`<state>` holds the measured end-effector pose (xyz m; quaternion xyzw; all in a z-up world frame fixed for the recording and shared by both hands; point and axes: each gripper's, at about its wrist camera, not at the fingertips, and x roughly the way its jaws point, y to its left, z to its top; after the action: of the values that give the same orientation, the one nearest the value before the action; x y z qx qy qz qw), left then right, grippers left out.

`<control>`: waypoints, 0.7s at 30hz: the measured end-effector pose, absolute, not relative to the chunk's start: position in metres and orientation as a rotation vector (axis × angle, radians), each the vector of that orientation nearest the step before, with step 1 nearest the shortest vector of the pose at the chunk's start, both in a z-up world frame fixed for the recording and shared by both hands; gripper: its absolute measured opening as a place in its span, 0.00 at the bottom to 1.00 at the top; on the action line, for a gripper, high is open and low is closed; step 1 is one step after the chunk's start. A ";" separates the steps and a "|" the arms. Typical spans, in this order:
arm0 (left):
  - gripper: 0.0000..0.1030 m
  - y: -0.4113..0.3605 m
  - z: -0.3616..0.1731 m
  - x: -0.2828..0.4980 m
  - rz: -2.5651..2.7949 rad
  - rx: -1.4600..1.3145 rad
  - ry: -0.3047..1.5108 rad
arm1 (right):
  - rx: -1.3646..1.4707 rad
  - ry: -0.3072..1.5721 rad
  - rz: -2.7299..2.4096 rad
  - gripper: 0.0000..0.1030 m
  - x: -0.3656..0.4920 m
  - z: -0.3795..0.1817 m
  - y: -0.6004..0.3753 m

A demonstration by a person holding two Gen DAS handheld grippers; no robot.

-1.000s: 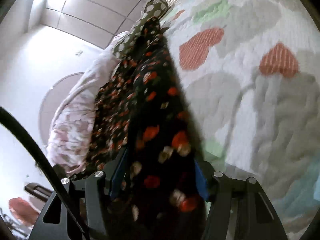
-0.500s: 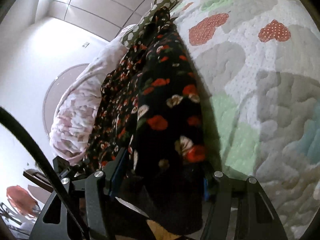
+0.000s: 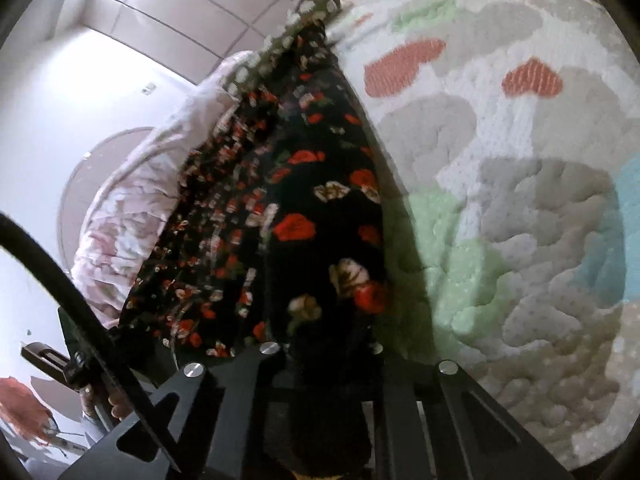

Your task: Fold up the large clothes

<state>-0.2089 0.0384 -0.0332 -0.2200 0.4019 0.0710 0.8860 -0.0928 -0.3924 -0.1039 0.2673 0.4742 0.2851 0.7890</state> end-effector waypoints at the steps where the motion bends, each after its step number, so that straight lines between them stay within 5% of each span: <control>1: 0.12 0.036 -0.022 -0.218 0.140 -0.460 0.811 | 0.585 1.004 0.628 0.09 -0.097 -0.096 -0.396; 6: 0.12 0.025 0.005 -0.261 0.099 -0.482 0.747 | 0.557 0.956 0.738 0.09 -0.131 -0.060 -0.410; 10: 0.12 0.032 -0.023 -0.278 0.133 -0.520 0.802 | 0.485 0.987 0.785 0.09 -0.159 -0.061 -0.410; 15: 0.12 0.053 -0.036 -0.267 0.139 -0.610 0.816 | 0.462 1.036 0.800 0.09 -0.146 -0.071 -0.399; 21: 0.12 0.065 0.004 -0.209 0.147 -0.556 0.738 | 0.398 0.914 0.861 0.09 -0.099 -0.011 -0.372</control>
<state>-0.2094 0.0653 0.0042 -0.2678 0.3559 0.0710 0.8925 -0.0993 -0.3722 -0.0106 0.1851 0.4247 0.4000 0.7908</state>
